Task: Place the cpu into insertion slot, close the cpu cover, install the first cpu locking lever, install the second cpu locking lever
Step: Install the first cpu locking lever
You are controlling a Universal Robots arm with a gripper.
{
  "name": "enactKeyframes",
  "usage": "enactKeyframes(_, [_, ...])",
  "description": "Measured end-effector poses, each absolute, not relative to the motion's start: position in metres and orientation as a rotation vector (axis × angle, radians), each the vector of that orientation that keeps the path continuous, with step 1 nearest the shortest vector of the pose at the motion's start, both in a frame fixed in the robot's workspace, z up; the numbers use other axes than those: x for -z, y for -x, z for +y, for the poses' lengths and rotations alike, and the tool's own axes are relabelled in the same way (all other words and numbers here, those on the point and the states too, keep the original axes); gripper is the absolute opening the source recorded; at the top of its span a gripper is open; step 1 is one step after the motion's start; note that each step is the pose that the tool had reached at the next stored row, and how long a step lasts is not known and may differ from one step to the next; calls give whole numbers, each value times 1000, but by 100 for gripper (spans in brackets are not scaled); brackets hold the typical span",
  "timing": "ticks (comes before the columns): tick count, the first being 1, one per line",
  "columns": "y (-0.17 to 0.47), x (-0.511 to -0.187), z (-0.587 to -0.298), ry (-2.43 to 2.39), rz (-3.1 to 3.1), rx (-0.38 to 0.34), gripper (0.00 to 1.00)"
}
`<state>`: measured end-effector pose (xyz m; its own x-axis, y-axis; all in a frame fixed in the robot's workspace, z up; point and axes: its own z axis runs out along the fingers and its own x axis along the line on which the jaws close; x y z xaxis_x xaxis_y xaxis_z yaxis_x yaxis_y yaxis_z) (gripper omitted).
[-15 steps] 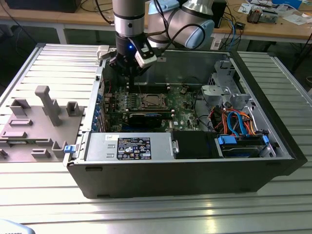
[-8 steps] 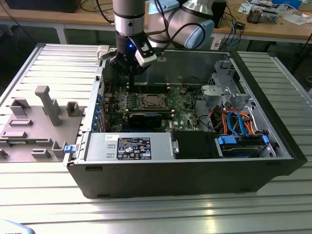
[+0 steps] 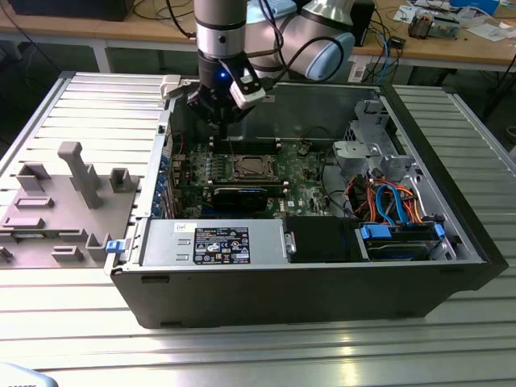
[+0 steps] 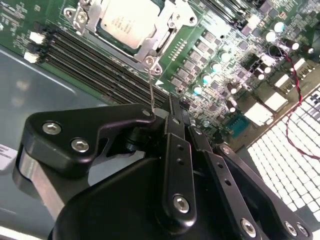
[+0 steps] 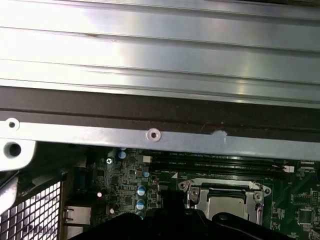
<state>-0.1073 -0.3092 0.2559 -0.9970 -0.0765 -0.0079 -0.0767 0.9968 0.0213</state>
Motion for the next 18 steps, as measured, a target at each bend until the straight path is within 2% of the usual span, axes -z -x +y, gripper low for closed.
enactKeyframes(18, [80, -255, -309, 120, 3134, -34, 11])
